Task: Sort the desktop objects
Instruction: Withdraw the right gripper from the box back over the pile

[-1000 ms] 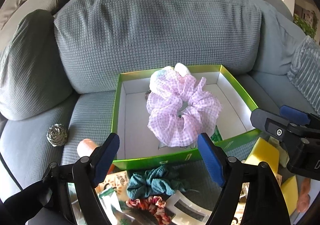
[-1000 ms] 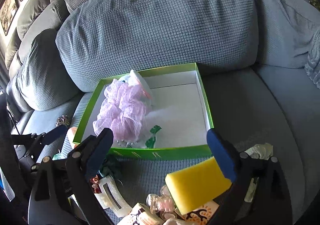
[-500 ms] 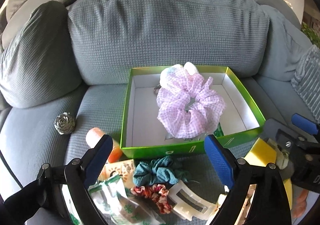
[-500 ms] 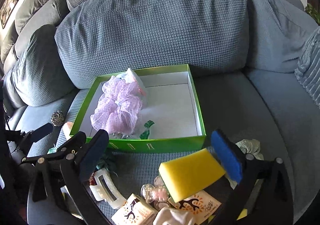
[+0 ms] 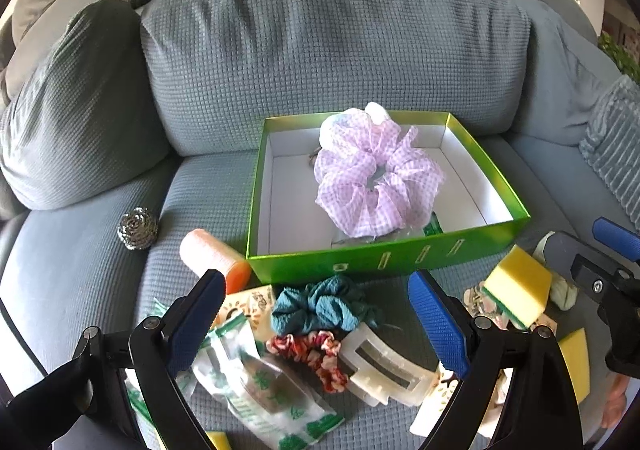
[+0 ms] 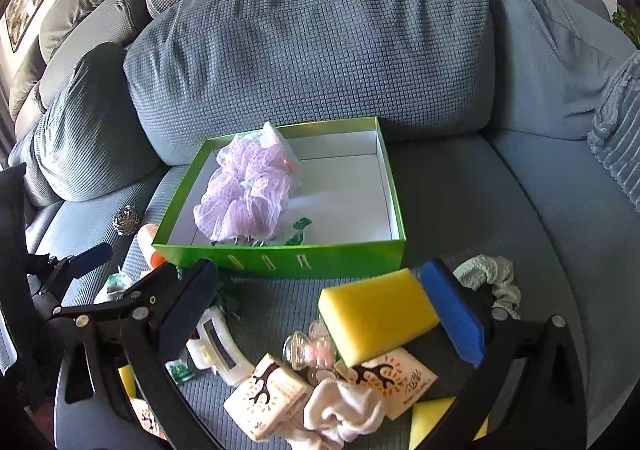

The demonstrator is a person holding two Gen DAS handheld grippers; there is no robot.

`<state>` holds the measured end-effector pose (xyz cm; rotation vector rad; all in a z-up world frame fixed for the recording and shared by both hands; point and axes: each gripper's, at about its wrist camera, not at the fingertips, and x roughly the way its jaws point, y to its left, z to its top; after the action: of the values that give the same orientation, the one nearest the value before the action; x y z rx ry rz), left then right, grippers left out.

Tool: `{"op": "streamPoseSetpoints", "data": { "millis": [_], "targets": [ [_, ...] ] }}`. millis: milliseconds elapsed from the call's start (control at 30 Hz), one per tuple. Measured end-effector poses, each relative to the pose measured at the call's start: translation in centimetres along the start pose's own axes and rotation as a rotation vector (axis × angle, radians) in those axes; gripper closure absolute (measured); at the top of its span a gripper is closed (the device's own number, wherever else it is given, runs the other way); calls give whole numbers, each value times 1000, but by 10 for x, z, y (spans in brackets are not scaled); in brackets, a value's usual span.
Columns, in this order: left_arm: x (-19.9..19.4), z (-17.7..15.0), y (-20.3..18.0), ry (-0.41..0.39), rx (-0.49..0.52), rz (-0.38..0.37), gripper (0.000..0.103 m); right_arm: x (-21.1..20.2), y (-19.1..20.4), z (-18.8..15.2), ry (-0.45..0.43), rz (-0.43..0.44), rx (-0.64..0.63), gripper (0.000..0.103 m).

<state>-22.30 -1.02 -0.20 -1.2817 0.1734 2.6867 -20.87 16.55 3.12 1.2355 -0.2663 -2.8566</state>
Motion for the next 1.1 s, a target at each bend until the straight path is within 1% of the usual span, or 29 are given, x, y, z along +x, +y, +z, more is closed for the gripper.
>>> {"op": "streamPoseSetpoints", "data": {
  "millis": [167, 567, 733, 833, 1100],
  "targets": [
    [-12, -10, 6, 3, -1, 6, 10, -10, 2, -11, 6, 13, -15, 0],
    [-41, -46, 13, -2, 34, 52, 10, -24, 19, -43, 33, 52, -74, 0],
    [-49, -60, 19, 9, 26, 56, 10, -30, 29, -53, 36, 74, -90, 0],
    [-53, -69, 23, 20, 17, 45, 10, -32, 33, -57, 41, 86, -92, 0],
    [-68, -95, 37, 29, 24, 46, 10, -39, 50, -74, 57, 121, -132, 0]
  ]
}}
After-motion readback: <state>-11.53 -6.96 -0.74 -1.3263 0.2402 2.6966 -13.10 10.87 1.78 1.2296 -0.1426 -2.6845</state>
